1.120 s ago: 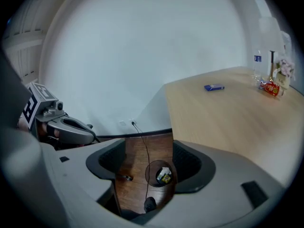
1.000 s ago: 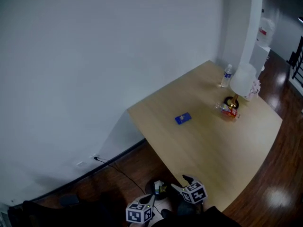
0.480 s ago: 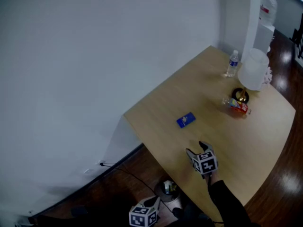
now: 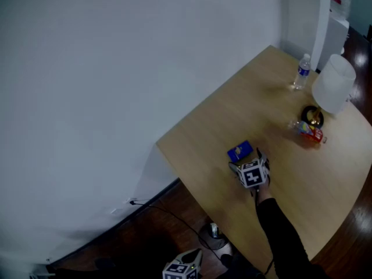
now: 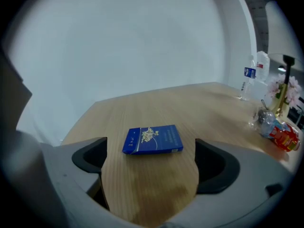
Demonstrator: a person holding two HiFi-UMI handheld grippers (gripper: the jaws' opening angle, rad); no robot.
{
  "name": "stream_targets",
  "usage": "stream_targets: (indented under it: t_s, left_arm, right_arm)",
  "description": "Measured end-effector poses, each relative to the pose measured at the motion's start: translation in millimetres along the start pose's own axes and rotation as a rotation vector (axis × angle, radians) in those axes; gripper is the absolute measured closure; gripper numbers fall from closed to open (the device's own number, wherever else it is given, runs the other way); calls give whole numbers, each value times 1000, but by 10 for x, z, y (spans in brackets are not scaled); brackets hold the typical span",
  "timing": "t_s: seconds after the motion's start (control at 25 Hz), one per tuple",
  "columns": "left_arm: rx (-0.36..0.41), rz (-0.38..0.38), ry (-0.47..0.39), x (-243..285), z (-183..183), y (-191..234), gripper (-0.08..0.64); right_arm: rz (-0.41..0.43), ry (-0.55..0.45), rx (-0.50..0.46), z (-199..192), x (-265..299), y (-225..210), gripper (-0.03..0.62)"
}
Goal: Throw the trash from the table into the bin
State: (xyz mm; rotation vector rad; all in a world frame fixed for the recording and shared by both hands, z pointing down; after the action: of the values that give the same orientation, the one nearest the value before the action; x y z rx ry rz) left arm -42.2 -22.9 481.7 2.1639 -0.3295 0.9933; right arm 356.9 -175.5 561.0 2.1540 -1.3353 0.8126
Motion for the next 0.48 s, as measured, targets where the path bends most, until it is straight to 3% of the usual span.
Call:
stream_targets:
  t_s: [0.48]
  left_arm:
    - [-48, -7, -15, 56, -23, 73, 554]
  right_arm:
    - [-39, 42, -63, 110, 328, 82, 18]
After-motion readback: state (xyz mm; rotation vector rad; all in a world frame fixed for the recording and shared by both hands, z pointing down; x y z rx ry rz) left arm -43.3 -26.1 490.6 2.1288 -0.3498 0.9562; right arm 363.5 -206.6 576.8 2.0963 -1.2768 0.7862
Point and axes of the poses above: the fingertips, and each gripper's own axes: x forward along the fingers, y to its left, z out of its top, the point moved 10 cm from there along -x, backward along the fingers, and after that the axes turned 15 degrees about -z, right-handed, at the moved point
